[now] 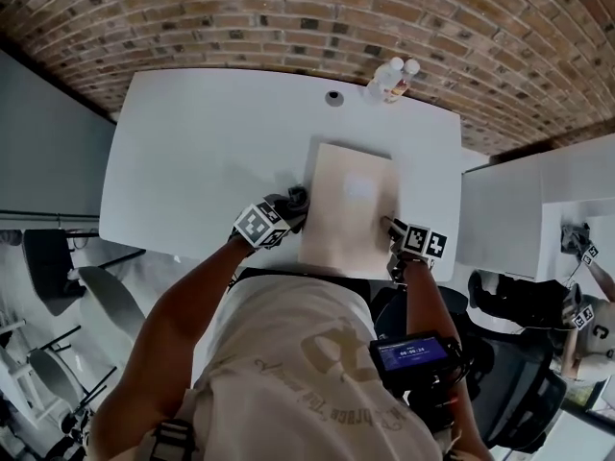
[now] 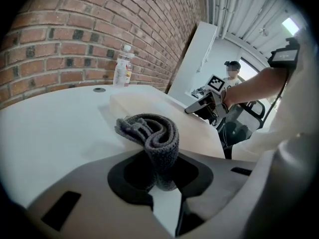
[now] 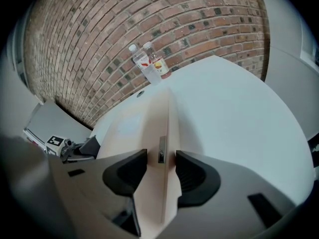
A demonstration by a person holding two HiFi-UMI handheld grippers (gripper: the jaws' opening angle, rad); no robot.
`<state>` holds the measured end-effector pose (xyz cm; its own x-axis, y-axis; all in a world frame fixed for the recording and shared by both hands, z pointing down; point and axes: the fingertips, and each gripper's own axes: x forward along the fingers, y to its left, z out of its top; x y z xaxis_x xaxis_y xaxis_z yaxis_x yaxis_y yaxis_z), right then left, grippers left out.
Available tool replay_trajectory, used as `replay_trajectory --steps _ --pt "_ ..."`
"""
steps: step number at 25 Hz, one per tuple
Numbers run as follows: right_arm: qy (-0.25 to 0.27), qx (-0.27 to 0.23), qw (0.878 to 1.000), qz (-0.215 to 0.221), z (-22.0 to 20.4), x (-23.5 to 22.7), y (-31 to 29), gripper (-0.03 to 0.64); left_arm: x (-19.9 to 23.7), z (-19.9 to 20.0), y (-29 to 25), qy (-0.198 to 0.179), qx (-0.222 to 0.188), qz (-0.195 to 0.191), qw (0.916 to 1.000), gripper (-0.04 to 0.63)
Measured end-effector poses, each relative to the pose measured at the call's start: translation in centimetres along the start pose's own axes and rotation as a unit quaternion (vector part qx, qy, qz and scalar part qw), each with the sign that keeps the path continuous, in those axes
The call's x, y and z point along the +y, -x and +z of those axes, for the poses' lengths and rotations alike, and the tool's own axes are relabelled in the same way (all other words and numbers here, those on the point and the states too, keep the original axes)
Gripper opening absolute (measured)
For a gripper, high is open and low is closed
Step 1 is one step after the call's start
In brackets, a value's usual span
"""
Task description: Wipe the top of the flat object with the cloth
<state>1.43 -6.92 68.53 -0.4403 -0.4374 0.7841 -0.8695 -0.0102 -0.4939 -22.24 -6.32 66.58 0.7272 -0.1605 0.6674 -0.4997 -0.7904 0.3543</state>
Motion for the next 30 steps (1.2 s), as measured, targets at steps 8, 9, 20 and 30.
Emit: replay_trajectory --steps 8,9,20,30 --pt "0.007 -0.003 1.0 -0.004 0.1 -0.1 0.0 0.19 -3.8 -3.0 0.9 -0.06 0.031 -0.012 0.9976 0.1" --pt "0.008 -0.004 1.0 -0.001 0.2 -0.1 0.0 0.19 -4.2 -3.4 1.1 -0.062 0.033 -0.014 0.9974 0.1" --pt "0.019 -0.001 1.0 0.02 0.2 0.2 -0.1 0.192 -8.0 -6.8 2.4 -0.005 0.054 0.014 0.9984 0.1" --pt "0.04 0.0 0.998 0.048 0.4 -0.4 -0.1 0.198 -11.6 -9.5 2.7 0.046 0.071 0.077 0.9934 0.1"
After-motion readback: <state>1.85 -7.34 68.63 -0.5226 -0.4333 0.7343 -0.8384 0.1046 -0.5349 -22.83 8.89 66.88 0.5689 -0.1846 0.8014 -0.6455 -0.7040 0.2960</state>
